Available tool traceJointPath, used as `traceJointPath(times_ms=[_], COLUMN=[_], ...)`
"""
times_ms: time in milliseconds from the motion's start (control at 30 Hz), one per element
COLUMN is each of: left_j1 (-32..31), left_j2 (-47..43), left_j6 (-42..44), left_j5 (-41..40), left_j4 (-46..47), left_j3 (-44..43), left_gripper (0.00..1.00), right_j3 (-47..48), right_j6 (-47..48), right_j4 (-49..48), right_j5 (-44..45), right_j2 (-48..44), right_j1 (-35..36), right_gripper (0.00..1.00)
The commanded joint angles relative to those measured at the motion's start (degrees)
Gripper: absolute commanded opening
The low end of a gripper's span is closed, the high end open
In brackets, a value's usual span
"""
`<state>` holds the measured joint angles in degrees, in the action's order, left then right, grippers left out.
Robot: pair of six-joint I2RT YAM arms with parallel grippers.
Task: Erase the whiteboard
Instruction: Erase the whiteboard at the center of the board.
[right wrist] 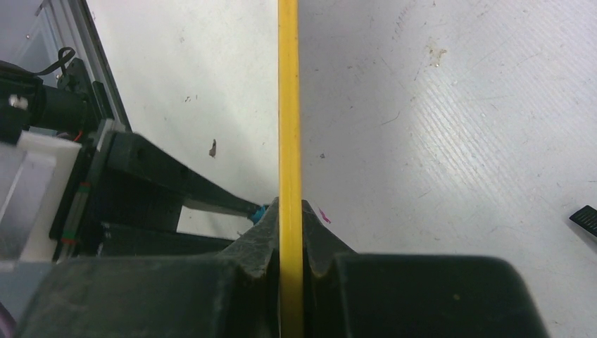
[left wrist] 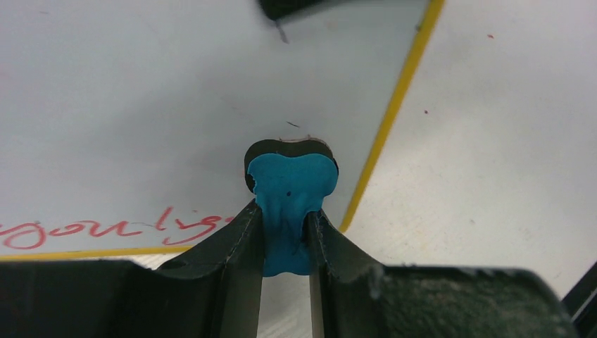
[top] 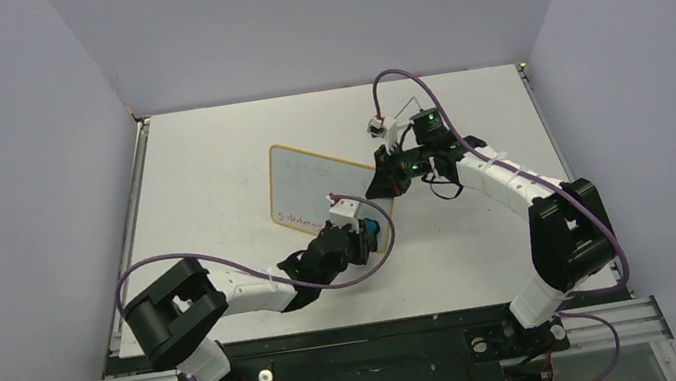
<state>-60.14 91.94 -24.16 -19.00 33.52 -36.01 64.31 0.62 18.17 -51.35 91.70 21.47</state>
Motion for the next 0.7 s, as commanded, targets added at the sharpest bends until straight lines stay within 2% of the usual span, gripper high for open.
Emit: traceJointPath(times_ms=[0,133,300,667], left_j1=[4.6,7.2,7.2,-0.6], left_j2=[-3.2,-3.0,-2.5,1.8], left_j6=[-3.3,-5.0,-4.2,-0.8], left_j5=[-4.6,-3.6,-0.7,3.1], left_j4=[-0.9,0.3,2.5,4.1], left_j3=[1.4,4.4,4.3,-2.9], left_gripper=[0.00,0.00,0.00,0.00], right_j3=[0.6,0.6,0.6,0.7], right_j6=[-1.1,-1.1,-1.1,-1.1], right_j4=[1.7,1.7,1.6,1.7], right_j5=[-1.9,-2.0,-1.9,-2.0], right_j2=[-1.3,-1.3,-1.3,-1.1], right_j1=[0.9,0.9,0.8,0.8], right_gripper=[0.00,0.00,0.00,0.00])
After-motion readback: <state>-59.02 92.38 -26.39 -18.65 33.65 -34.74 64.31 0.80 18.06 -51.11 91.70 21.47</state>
